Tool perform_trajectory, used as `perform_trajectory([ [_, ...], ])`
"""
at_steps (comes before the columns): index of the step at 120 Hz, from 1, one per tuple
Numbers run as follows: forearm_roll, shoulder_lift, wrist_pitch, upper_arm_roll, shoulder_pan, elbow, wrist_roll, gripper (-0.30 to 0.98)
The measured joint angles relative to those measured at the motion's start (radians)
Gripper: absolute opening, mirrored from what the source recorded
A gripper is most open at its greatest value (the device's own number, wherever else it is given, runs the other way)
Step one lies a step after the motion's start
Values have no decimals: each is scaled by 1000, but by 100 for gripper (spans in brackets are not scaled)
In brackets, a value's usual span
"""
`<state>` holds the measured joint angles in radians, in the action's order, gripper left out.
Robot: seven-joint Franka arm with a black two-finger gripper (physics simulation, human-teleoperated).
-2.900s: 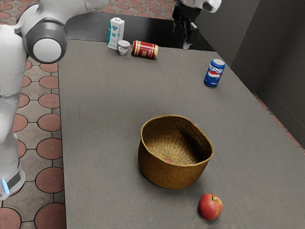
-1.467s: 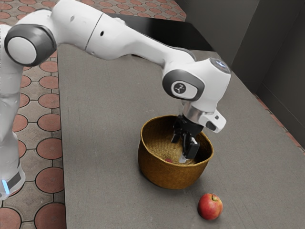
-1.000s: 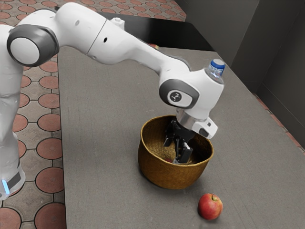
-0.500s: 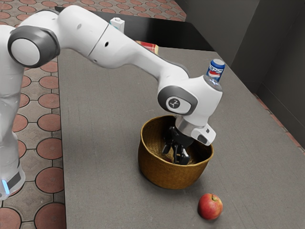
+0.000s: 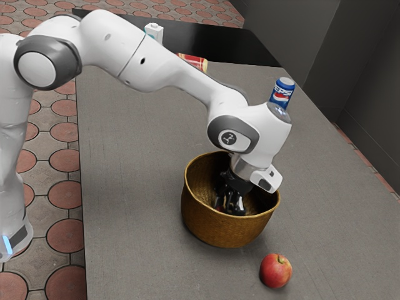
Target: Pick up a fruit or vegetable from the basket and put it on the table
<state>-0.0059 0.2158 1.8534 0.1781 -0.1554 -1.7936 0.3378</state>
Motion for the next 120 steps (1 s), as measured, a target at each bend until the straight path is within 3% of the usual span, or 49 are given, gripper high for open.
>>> perform_trajectory([
  [34, 20, -31, -8, -1, 2, 47, -10, 12],
  [62, 56, -44, -204, -13, -8, 420, -19, 13],
  [89, 53, 180, -305, -3, -91, 782, -25, 13],
  [120, 70, 488, -240, -15, -184, 1003, -30, 12],
])
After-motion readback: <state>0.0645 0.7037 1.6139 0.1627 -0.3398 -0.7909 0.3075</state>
